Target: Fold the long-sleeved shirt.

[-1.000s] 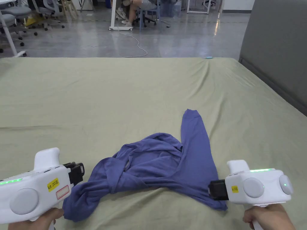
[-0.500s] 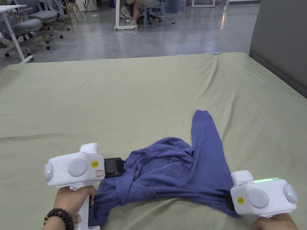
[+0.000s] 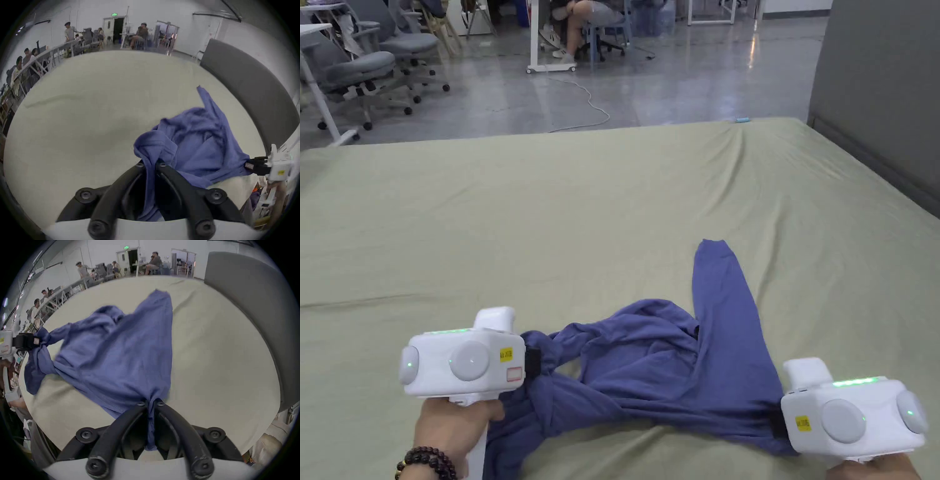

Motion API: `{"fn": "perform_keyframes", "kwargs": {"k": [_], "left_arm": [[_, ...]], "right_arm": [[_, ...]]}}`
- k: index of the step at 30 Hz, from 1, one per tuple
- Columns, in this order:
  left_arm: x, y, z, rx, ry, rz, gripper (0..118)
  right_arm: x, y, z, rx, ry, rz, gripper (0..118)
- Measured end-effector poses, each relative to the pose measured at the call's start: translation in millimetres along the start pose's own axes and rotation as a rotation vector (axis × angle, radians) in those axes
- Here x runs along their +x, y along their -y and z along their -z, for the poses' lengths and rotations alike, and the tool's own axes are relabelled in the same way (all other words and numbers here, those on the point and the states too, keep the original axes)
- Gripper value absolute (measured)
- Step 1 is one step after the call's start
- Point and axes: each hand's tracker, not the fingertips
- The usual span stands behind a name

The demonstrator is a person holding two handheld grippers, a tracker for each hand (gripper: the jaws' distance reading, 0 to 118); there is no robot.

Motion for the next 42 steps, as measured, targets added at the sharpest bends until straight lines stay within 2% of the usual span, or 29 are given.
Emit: {"fn": "perform_keyframes", "kwargs": {"k": [4,6,13,17,21,23,25,32,37,42], "left_arm": [[-3,-38,-43,0.135,0.041,-0.014,0],[-8,-62,-60,0.185,0.097,-0.033,0],[18,-179,-133,0.373,0.106,0.029,0],[28,-258,-173,0.459,0.098,0.039,0],[31,-335,-215,0.579,0.104,-0.005,0],[31,-360,-232,0.605,0.082,-0.003,0],[34,-375,-243,0.616,0.076,-0.013,0],[28,-369,-222,0.619,0.090,-0.036,0],[15,-315,-141,0.504,0.079,-0.024,0],[-3,-230,-30,0.312,0.087,-0.090,0]], "right_arm": [[1,-45,-44,0.177,-0.044,0.045,1],[-3,-81,-68,0.263,-0.049,0.021,1],[-23,-237,-155,0.518,-0.038,-0.081,1],[-26,-321,-208,0.627,-0.001,-0.109,1],[-16,-403,-261,0.677,0.011,-0.074,1],[-10,-431,-282,0.691,0.064,-0.068,1],[-4,-444,-293,0.702,0.117,-0.077,1],[18,-434,-269,0.685,0.071,-0.012,1],[22,-388,-182,0.565,0.033,0.003,1],[14,-321,-73,0.402,-0.016,0.019,1]]}}
